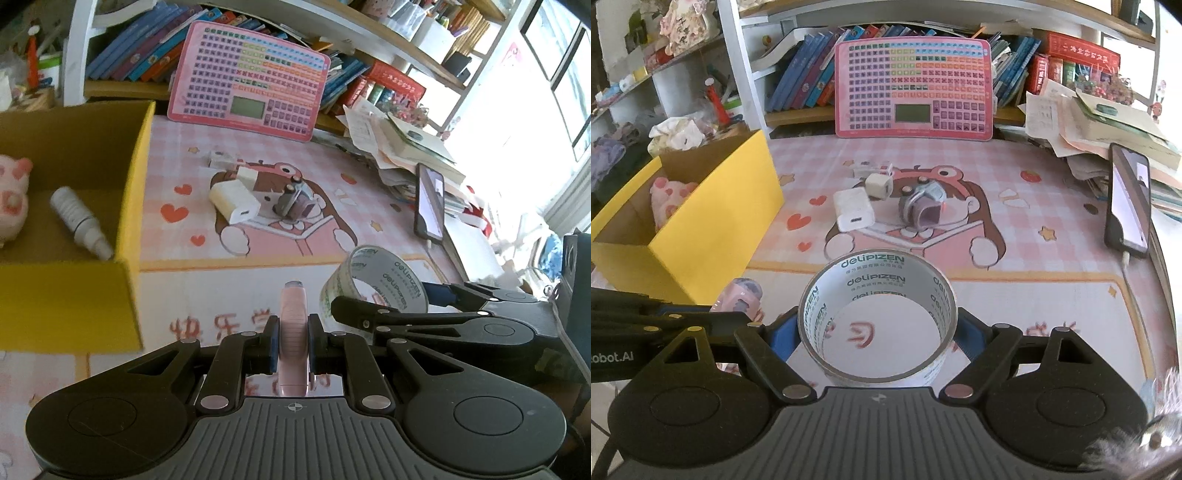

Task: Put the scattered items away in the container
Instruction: 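Lift the stapler and tape roll with both grippers and turn toward the yellow box, then carry the stapler and tape roll with both grippers over the yellow box, then open both grippers to drop the stapler and tape roll into the box, then raise both tools out of the box and pull back from it, then move both tools toward the white charger and grey-blue toy car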

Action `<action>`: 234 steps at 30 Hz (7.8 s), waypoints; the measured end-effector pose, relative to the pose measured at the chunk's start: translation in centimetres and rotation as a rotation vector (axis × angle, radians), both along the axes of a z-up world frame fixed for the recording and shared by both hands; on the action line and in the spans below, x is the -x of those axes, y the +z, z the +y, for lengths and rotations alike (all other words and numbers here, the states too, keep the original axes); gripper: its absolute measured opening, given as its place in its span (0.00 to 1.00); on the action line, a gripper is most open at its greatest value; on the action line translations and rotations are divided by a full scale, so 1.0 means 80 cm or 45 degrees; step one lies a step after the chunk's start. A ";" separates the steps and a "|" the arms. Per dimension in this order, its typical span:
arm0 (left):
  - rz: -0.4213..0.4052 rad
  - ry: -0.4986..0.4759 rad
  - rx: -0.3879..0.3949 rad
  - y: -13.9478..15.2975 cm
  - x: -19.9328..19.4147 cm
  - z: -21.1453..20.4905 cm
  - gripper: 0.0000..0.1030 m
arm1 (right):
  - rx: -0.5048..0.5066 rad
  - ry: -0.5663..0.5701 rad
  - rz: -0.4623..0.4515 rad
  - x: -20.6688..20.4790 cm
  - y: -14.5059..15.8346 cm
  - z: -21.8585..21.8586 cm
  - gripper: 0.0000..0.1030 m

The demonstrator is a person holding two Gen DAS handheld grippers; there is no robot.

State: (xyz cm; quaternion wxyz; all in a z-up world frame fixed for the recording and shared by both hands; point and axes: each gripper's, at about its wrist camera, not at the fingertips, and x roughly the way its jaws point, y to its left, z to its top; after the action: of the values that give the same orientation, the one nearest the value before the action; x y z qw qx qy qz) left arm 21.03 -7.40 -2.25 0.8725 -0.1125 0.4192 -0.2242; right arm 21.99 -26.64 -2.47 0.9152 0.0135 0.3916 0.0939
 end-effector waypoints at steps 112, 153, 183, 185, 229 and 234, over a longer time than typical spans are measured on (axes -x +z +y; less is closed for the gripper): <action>-0.030 0.356 -0.341 0.006 -0.129 0.234 0.13 | 0.437 1.004 -0.192 -0.155 0.016 0.341 0.81; -0.275 0.485 -0.262 0.084 -0.040 0.259 0.39 | 0.040 0.656 -0.240 -0.108 0.095 0.279 0.88; -0.257 0.529 -0.255 0.055 0.176 0.267 0.77 | -0.006 0.289 -0.215 0.129 0.062 0.258 0.92; -0.241 0.518 -0.252 0.050 0.183 0.263 0.78 | 0.006 0.283 -0.187 0.139 0.055 0.258 0.92; -0.045 -0.052 -0.322 -0.009 0.116 0.062 0.83 | 0.219 -0.189 -0.021 0.145 0.003 0.081 0.95; -0.077 -0.129 -0.295 -0.011 0.093 0.020 0.83 | 0.215 -0.240 -0.033 0.128 0.007 0.043 0.95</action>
State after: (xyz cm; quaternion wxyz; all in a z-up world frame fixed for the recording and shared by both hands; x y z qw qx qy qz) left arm 13.58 -5.82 -3.10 0.8795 0.0172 0.4211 -0.2211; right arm 11.78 -23.23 -1.94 0.9228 -0.0282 0.3833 -0.0257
